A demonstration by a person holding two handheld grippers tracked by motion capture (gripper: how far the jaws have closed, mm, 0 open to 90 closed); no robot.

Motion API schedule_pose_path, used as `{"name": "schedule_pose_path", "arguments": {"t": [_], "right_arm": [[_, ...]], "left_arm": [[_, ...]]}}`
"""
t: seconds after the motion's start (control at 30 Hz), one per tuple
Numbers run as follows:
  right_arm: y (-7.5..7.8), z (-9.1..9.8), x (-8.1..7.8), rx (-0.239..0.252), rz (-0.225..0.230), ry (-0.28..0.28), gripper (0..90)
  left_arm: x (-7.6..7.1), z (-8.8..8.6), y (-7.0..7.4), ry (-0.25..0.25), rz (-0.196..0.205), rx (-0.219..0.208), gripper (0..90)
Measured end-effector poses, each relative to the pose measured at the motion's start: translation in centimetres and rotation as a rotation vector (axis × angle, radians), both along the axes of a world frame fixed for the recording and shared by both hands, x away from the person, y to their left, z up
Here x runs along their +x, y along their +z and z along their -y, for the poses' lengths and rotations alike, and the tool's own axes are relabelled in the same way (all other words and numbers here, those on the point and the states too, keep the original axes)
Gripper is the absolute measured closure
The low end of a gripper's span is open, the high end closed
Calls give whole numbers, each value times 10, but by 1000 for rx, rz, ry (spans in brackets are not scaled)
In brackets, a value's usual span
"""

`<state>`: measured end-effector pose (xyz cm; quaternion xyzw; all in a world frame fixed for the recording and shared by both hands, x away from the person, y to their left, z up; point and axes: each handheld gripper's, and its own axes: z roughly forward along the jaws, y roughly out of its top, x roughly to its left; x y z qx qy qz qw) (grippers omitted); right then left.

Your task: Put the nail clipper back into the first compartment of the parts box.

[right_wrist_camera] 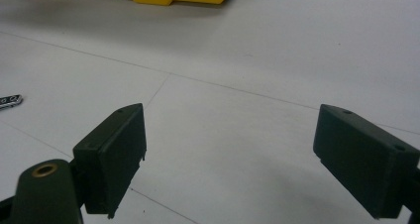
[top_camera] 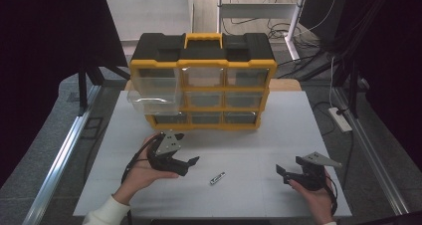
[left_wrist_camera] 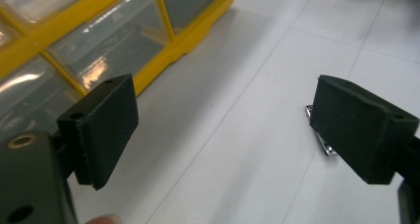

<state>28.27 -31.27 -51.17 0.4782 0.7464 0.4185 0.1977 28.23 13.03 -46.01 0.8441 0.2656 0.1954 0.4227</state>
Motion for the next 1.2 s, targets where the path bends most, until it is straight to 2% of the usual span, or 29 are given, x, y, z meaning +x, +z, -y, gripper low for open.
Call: {"name": "schedule_pose_path", "arguments": {"t": [0.17, 0.3, 0.47, 0.83, 1.2], "right_arm": [[-1, -2, 0, -19, 4, 15, 137], [0, -3, -2, -9, 7, 17, 137], [1, -4, -2, -20, 10, 27, 137], [0, -5, -2, -23, 9, 28, 137], [0, -3, -3, -24, 8, 21, 137]], "left_arm": [[0, 5, -3, -10, -8, 15, 101], [-1, 11, -4, -15, -20, 12, 100], [-2, 14, -5, -25, -29, 22, 105], [1, 25, -9, -34, -111, 12, 132], [4, 41, -17, -77, -175, 53, 130]]}}
